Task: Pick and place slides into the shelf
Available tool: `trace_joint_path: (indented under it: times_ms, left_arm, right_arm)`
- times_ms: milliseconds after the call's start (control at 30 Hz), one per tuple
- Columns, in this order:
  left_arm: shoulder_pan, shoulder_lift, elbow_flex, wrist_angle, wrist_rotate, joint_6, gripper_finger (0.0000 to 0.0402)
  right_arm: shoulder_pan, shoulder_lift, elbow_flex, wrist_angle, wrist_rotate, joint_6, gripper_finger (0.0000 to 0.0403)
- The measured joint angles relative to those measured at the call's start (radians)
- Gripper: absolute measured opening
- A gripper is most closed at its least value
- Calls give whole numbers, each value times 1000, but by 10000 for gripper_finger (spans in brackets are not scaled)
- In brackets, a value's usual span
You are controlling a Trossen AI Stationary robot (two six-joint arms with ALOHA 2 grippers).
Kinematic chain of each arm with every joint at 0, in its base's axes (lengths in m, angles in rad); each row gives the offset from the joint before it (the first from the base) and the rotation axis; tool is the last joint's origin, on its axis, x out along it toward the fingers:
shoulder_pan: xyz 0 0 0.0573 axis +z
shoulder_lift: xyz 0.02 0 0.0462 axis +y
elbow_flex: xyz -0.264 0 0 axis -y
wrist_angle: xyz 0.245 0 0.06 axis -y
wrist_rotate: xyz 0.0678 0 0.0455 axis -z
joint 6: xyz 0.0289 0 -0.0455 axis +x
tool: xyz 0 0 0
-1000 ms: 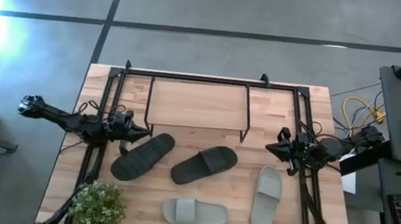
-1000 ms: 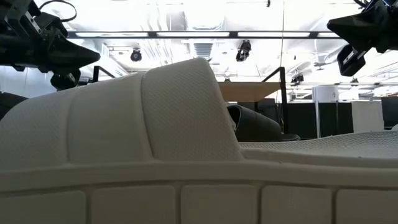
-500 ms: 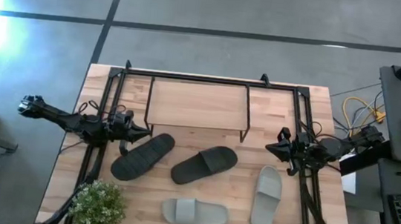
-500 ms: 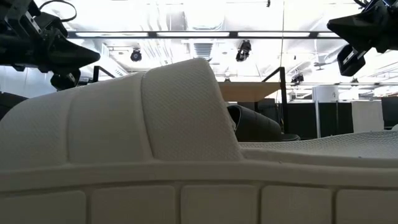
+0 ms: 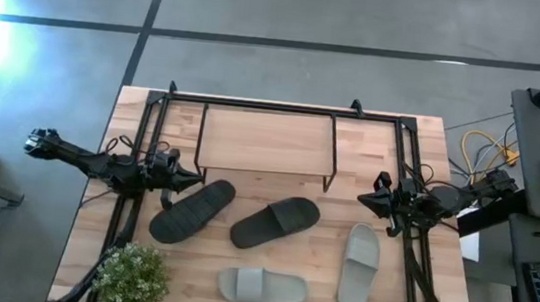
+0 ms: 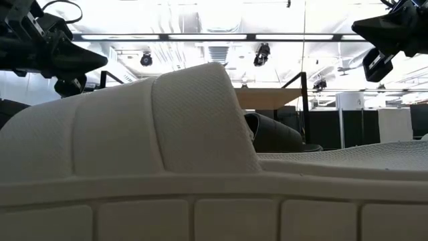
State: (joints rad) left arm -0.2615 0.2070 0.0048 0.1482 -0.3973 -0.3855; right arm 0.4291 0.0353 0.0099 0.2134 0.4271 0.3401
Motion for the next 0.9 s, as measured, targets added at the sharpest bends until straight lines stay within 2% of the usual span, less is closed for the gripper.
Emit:
trace_joint_path:
  times_ms: [367,500,567,667,900]
  left_arm:
    - [0,0,0,0,0,0,0]
    - [0,0,0,0,0,0,0]
    - [0,1,0,-1,0,0,0]
    - [0,1,0,1,0,0,0]
    - [0,0,0,1,0,0,0]
  right_arm:
    - [0,1,-1,39,18,1,9]
    - [0,18,-1,174,36,212,9]
    - [0,42,0,230,-38,278,9]
    - [1,103,31,242,-150,288,9]
    - [-5,391,252,171,-142,179,9]
